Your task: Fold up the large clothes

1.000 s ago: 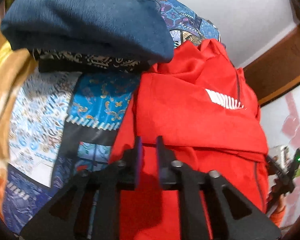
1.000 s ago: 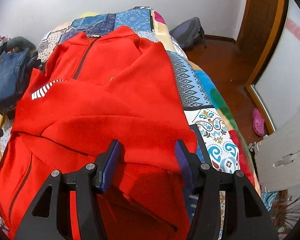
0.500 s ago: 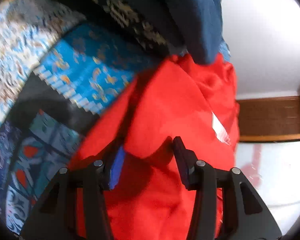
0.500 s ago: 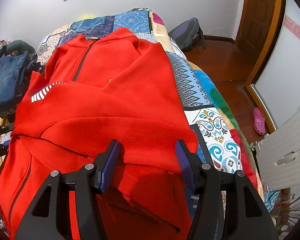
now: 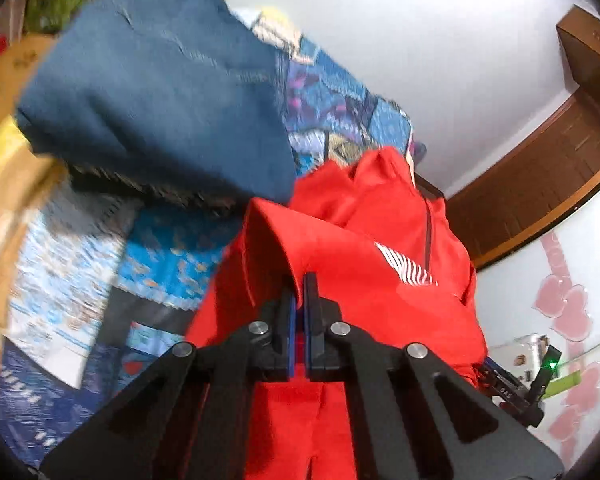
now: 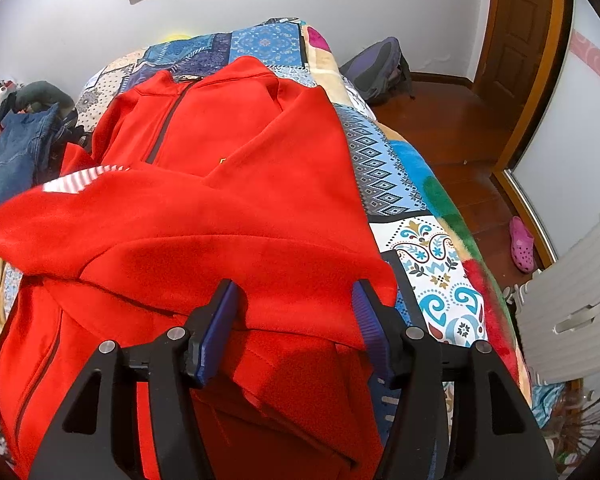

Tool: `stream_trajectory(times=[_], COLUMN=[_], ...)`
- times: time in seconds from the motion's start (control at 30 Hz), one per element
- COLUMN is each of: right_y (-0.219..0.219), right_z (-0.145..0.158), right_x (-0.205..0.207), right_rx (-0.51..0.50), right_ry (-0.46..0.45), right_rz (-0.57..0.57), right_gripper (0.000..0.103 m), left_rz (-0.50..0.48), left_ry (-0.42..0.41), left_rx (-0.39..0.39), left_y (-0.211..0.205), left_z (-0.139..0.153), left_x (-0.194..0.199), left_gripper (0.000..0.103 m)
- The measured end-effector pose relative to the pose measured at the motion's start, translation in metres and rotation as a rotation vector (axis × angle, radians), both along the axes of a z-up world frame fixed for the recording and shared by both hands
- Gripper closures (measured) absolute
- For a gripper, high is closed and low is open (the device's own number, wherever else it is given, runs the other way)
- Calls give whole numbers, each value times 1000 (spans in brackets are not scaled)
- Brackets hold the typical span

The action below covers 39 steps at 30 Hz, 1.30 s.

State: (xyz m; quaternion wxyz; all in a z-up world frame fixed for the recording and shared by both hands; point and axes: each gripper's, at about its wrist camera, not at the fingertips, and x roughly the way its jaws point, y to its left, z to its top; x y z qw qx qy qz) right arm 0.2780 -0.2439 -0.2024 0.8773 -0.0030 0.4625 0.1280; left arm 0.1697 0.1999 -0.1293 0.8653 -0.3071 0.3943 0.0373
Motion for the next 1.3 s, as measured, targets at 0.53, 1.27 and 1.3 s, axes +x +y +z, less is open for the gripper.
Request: stream_trajectory(times=[0.53, 1.27, 1.3], right_y=[-7, -4, -5], right_z=[18, 27, 30], right_x=[-1, 21, 26], right_rx=[79, 111, 124], right_ry=[52, 52, 52], right_rz=[18, 74, 69], right_gripper=[47, 47, 47], left_rz=[11, -8, 0], left_ry=[205, 244, 217], left_rx=[38, 299, 323], left_y=[5, 1, 2], left_z=[-67, -39, -30], left_x=[-37, -28, -25], left_gripper=[102, 58, 56])
